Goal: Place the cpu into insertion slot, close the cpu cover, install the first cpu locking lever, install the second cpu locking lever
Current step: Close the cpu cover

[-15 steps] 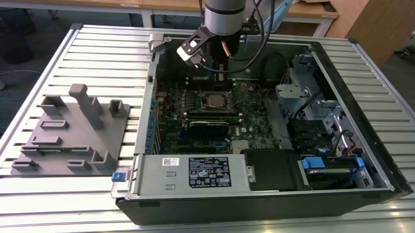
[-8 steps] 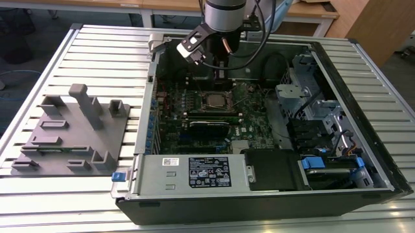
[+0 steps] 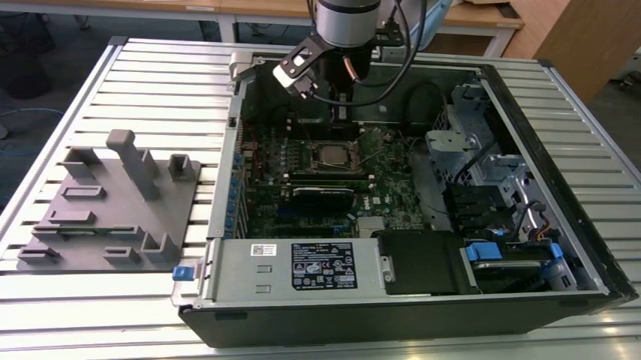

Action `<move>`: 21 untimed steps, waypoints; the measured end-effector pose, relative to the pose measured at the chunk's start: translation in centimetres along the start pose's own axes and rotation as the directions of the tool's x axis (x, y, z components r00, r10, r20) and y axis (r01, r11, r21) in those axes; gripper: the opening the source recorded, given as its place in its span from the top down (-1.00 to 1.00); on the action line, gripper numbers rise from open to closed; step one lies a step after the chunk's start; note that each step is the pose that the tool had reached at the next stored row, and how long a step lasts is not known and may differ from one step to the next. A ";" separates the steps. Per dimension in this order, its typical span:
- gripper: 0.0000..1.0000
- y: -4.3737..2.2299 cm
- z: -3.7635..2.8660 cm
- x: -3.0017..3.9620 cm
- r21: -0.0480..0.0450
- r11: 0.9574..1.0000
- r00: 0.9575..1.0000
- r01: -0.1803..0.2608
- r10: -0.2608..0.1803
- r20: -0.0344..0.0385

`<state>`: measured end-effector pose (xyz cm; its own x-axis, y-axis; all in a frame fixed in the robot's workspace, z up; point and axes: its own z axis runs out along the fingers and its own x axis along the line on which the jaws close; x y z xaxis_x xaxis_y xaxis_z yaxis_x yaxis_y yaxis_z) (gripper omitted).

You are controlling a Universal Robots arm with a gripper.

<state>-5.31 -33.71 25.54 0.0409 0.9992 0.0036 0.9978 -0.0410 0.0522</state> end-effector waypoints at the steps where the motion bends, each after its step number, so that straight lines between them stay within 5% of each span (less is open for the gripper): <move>1: 0.80 0.00 -0.03 0.00 0.000 1.000 1.000 0.000 0.000 0.000; 21: 0.80 0.41 -0.14 0.02 0.000 1.000 1.000 0.000 0.000 0.000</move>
<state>-4.91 -33.71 25.69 0.0408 0.9992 0.0037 0.9978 -0.0410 0.0523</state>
